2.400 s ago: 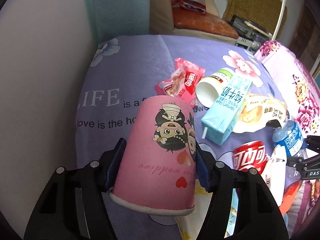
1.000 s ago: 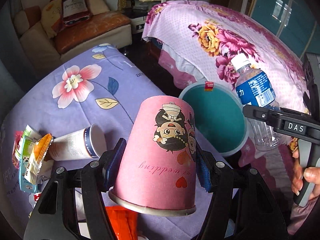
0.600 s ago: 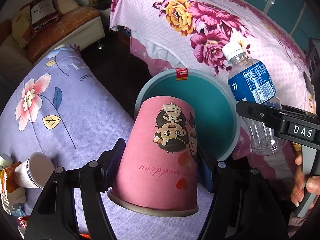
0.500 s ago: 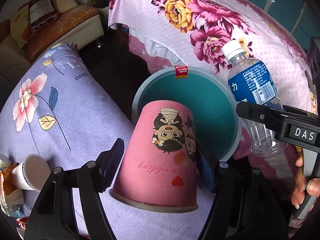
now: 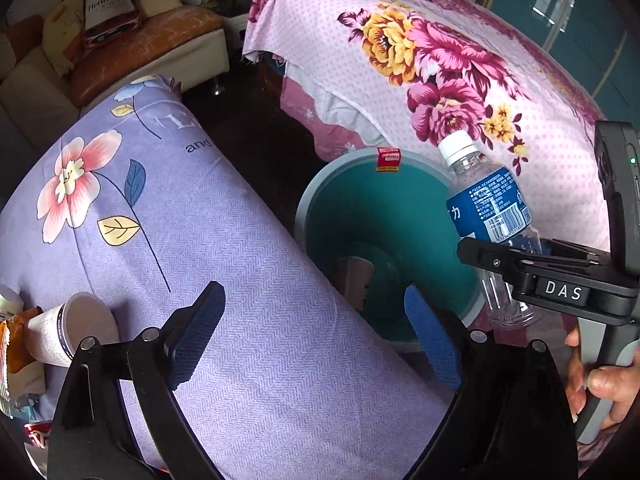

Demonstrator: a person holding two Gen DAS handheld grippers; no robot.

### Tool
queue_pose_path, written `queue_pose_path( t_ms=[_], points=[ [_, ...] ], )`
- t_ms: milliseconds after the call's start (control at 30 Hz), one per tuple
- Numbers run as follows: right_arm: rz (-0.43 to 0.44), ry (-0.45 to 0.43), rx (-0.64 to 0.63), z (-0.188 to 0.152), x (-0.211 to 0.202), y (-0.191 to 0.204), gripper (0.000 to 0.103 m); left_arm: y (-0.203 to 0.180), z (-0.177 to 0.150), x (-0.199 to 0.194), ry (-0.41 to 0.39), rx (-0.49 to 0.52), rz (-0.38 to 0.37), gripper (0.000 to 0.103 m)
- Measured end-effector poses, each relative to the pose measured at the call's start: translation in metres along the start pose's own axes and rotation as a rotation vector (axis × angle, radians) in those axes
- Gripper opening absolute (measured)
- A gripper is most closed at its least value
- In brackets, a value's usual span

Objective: Collect trash
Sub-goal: 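Carry the bottle and cup to the teal wastebasket and open both grippers, then move both grippers back to the trash pile on the bed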

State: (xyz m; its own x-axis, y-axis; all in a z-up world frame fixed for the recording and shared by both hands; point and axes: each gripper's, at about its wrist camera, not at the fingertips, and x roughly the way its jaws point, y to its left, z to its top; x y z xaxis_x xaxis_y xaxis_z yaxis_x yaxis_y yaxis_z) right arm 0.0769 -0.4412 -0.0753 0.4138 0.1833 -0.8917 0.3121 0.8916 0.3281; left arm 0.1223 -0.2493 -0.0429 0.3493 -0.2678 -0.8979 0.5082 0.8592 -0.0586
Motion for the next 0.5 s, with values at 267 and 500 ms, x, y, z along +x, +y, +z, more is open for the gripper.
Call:
queue_pose_path(
  t_ms=[267,500],
  points=[
    [-0.022,0.039,-0.007,-0.002,0.011,0.009,0.067,0.021,-0.009,-0.008,0.004,-0.048,-0.013,0.092],
    [-0.038,0.032,-0.037,-0.006,0.002,0.023,0.074,0.035,-0.023,-0.02,-0.005,-0.073,-0.015,0.093]
  ],
)
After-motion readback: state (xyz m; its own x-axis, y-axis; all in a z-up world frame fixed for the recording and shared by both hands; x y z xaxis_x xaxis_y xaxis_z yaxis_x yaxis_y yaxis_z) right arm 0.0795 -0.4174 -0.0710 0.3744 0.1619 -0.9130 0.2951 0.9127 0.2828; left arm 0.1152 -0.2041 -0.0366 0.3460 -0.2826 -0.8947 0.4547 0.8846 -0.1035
